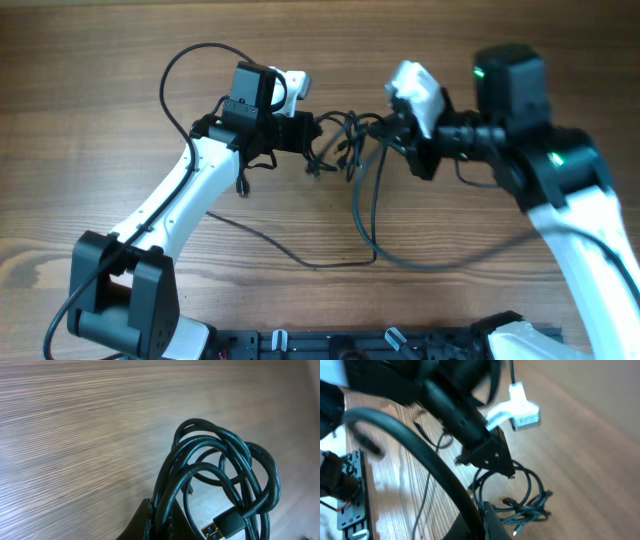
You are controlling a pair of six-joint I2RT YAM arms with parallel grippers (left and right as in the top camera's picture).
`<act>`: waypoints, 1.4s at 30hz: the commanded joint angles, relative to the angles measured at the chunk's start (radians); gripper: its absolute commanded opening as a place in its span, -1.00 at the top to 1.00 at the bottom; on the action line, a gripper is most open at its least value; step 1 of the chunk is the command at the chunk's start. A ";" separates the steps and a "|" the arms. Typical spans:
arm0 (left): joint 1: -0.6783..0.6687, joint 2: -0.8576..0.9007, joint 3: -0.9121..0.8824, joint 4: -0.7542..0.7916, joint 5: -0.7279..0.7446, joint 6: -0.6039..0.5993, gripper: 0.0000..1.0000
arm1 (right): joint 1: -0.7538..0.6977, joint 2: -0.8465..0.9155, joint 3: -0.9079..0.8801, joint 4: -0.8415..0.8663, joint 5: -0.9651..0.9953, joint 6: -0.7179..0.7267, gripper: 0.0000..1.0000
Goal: Untangle cables
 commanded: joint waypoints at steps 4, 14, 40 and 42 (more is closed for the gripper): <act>0.033 0.013 -0.004 -0.023 -0.218 -0.219 0.92 | 0.002 0.008 -0.034 -0.046 0.387 0.417 0.92; 0.369 0.013 -0.004 -0.099 0.036 -0.276 0.92 | 0.191 0.460 -0.094 0.191 0.158 0.617 0.91; 0.615 0.013 -0.006 -0.176 -0.014 -0.317 0.18 | 0.610 0.952 -0.094 1.263 0.354 0.804 0.14; 0.615 0.013 -0.006 -0.176 -0.014 -0.317 -0.05 | 0.619 0.978 -0.094 1.278 0.354 0.805 0.16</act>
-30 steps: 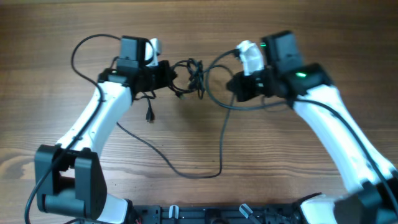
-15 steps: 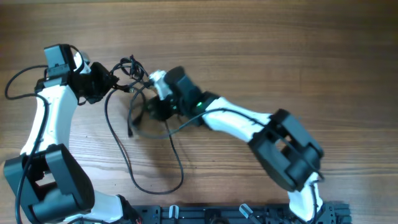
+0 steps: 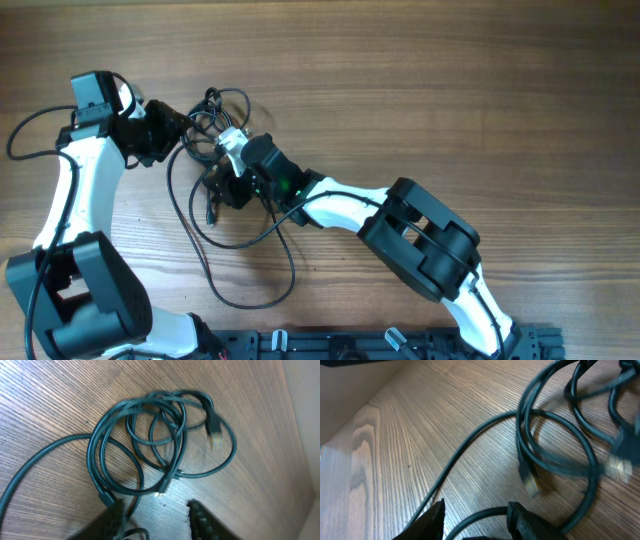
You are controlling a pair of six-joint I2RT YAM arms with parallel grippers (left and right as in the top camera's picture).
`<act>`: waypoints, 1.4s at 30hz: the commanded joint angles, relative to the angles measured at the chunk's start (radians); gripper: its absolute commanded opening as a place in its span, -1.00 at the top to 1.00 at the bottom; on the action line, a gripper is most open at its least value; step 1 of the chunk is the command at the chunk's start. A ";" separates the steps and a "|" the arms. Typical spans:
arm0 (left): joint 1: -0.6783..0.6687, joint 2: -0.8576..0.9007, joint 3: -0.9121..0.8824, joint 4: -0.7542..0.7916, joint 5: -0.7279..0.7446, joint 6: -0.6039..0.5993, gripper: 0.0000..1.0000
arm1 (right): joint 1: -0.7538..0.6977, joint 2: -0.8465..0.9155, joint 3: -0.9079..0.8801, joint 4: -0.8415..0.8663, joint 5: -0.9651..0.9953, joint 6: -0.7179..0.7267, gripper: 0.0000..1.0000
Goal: Untangle cables
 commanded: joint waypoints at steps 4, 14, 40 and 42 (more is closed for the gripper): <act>0.001 0.006 -0.006 0.003 -0.011 0.004 -0.09 | 0.020 0.095 0.008 -0.043 0.049 0.000 0.49; 0.001 0.006 -0.006 0.003 -0.011 0.004 -0.11 | -0.274 -0.185 0.008 -0.876 0.120 0.031 0.62; 0.001 0.006 -0.006 0.002 -0.010 0.004 -0.13 | -0.400 -0.299 0.089 -1.263 0.208 0.131 -0.62; 0.001 0.006 -0.006 0.002 -0.010 0.004 -0.13 | -0.387 -0.299 0.087 -1.254 0.168 0.135 -0.51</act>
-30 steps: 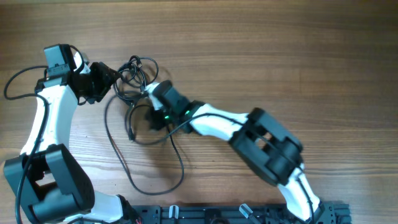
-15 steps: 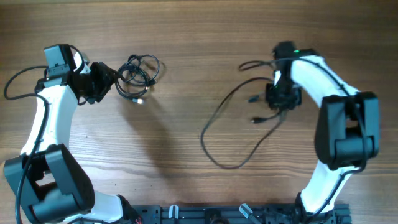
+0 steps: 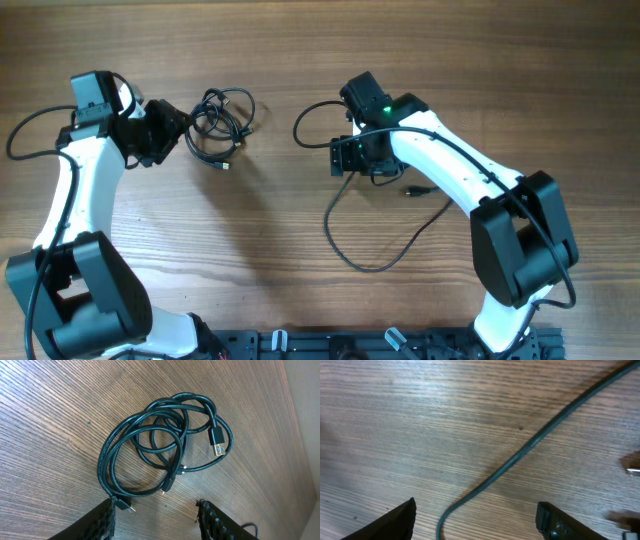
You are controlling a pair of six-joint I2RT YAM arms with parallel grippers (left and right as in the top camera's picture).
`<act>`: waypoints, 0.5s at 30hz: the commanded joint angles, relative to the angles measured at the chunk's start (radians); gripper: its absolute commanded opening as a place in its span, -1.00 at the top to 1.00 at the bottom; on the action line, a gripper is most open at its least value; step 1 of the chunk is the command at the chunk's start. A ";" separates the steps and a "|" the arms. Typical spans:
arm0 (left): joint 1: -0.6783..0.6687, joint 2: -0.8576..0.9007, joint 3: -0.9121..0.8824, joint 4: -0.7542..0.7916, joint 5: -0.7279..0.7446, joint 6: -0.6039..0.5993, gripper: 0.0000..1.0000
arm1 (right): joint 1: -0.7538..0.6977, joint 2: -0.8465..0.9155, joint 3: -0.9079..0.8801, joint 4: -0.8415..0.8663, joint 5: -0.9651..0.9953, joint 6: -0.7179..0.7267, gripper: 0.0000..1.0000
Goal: Untangle cables
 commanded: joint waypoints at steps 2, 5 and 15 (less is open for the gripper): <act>0.001 0.006 -0.006 0.002 -0.003 0.005 -0.13 | 0.015 -0.009 -0.027 0.031 0.011 0.124 -0.37; 0.001 0.006 -0.007 0.002 -0.002 0.005 -0.13 | 0.016 -0.008 -0.093 0.115 0.011 0.251 -0.08; 0.001 0.006 -0.008 -0.001 -0.003 0.005 -0.13 | 0.001 -0.014 -0.285 0.454 0.021 0.322 0.91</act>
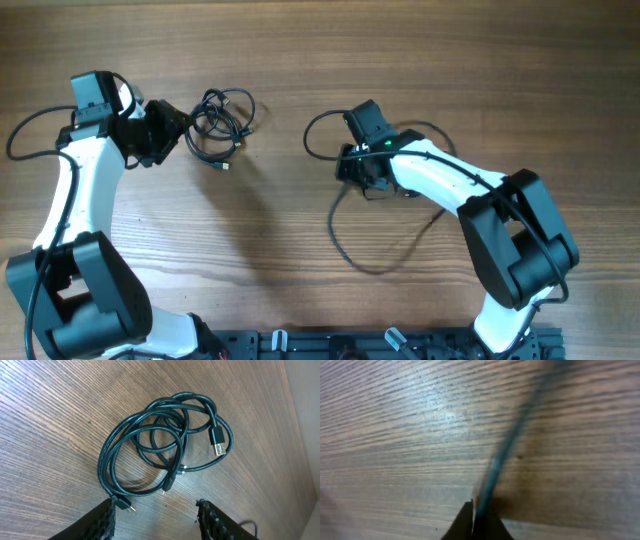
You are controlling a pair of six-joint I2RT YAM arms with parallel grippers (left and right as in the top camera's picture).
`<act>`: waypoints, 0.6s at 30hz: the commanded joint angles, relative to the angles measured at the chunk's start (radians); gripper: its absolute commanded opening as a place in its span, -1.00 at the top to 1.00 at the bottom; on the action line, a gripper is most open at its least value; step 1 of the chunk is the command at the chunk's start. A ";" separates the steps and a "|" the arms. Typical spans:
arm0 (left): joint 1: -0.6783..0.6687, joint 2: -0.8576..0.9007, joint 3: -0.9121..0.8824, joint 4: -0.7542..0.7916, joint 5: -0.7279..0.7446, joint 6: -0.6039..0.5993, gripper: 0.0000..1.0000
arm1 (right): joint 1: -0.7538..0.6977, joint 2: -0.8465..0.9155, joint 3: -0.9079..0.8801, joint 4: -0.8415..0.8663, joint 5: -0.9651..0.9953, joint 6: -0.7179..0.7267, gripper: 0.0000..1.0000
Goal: Untangle cables
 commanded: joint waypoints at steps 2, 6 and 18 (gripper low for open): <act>0.001 0.006 -0.008 0.000 -0.003 0.005 -0.13 | -0.057 -0.049 0.039 -0.026 -0.002 0.010 0.91; 0.001 0.006 -0.008 0.000 -0.002 0.005 -0.13 | -0.213 -0.246 0.082 -0.053 -0.059 -0.025 0.91; 0.001 0.006 -0.008 0.000 -0.002 0.005 -0.14 | -0.793 -0.394 0.082 0.028 0.145 -0.124 0.91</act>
